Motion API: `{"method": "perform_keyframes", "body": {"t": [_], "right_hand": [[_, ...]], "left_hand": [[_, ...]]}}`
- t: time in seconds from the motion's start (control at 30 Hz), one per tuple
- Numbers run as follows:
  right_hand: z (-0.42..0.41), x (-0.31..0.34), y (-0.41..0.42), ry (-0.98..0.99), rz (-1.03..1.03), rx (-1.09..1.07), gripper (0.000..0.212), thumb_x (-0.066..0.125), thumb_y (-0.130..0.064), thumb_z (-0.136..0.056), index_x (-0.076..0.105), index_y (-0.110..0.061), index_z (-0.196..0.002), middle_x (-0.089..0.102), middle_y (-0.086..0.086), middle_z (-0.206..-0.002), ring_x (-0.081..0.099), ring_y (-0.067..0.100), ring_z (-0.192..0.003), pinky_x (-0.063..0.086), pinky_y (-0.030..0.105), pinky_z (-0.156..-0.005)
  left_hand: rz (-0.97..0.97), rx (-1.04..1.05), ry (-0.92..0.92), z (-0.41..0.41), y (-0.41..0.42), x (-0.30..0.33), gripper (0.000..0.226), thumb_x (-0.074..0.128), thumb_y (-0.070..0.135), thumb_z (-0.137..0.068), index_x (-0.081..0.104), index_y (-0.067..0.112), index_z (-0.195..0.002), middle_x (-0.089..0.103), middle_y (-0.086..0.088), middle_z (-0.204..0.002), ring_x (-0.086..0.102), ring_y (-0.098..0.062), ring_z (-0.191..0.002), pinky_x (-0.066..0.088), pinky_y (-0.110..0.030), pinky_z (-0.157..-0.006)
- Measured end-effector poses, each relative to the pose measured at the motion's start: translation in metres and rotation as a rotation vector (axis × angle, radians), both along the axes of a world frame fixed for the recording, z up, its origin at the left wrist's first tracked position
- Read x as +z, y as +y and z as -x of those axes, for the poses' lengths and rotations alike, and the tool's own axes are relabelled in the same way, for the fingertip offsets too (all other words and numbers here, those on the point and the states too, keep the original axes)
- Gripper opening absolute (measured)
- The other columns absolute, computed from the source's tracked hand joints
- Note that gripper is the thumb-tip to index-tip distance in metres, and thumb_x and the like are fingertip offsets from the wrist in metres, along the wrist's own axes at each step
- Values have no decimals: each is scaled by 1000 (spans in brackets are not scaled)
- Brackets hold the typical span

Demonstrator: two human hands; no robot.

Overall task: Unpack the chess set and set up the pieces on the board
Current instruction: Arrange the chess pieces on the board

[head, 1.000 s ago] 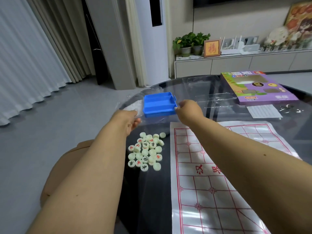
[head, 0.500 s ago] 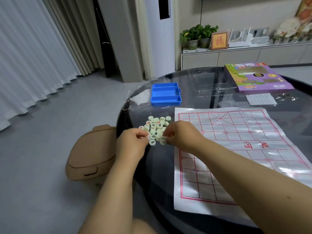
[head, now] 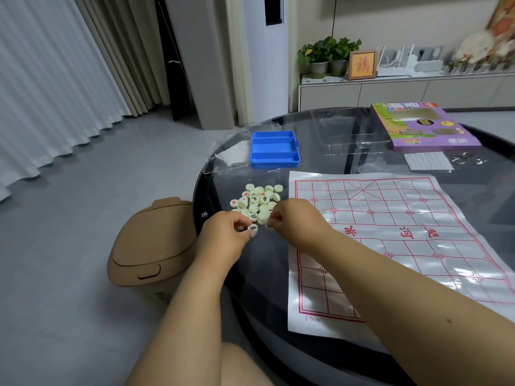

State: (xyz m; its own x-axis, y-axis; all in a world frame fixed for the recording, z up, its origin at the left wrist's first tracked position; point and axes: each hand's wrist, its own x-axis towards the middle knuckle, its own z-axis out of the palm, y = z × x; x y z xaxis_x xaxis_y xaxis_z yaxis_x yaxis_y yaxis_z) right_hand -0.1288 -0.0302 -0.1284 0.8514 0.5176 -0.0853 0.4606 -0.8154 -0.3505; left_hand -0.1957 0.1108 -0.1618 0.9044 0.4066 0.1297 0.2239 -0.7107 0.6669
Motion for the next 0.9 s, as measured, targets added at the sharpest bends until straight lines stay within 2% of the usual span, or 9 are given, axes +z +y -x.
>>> {"method": "perform_keyframes", "body": {"t": [0.07,0.2,0.33,0.43,0.57,0.77,0.9], "right_hand": [[-1,-1,-3,-6,-37,-16,24,53,-24,-93,67,-6,-85,64,13,-86,58,27,-80,39,26,-65],[-3,-7,-8,-72,-85,-62,22,58,-23,-89,68,-5,-97,68,13,-95,62,29,-89,47,32,-71],[-6,-9,-4,-133,-210,-76,23,63,-25,-86,63,-14,-106,65,6,-98,59,24,-91,46,31,-74],[-7,-10,3,-159,-199,2,29,67,-29,-83,66,-19,-110,63,5,-102,56,22,-96,43,28,-74],[-8,-16,8,-262,-98,79,24,64,-28,-86,69,-18,-107,62,5,-103,52,22,-99,47,33,-82],[-10,-20,6,-388,-82,96,20,54,-21,-91,71,-15,-100,62,4,-99,51,22,-95,43,32,-76],[-11,-12,3,-302,-168,72,23,52,-22,-92,72,-14,-99,61,7,-101,51,23,-99,46,35,-82]], "left_hand": [[56,-5,-9,2,6,1,14,81,25,-75,73,25,-86,68,12,-81,63,-5,-77,51,-23,-73],[113,53,-83,2,20,-1,14,79,16,-77,73,25,-85,63,11,-74,60,-10,-71,46,-22,-67],[55,30,-87,-1,21,-2,20,78,17,-78,74,23,-96,61,6,-84,59,-12,-76,49,-26,-71],[-30,10,-64,-3,19,-1,24,80,22,-77,74,23,-99,56,5,-89,59,-12,-82,50,-27,-75],[-80,-1,-53,-2,19,0,20,79,25,-77,75,23,-96,52,6,-86,57,-11,-80,47,-25,-71],[-44,-4,-76,-2,24,-1,20,81,25,-76,74,25,-95,51,8,-86,56,-10,-79,43,-20,-70],[2,1,-94,-2,29,-3,22,78,16,-79,75,23,-99,48,10,-84,51,-7,-71,42,-21,-69]]}}
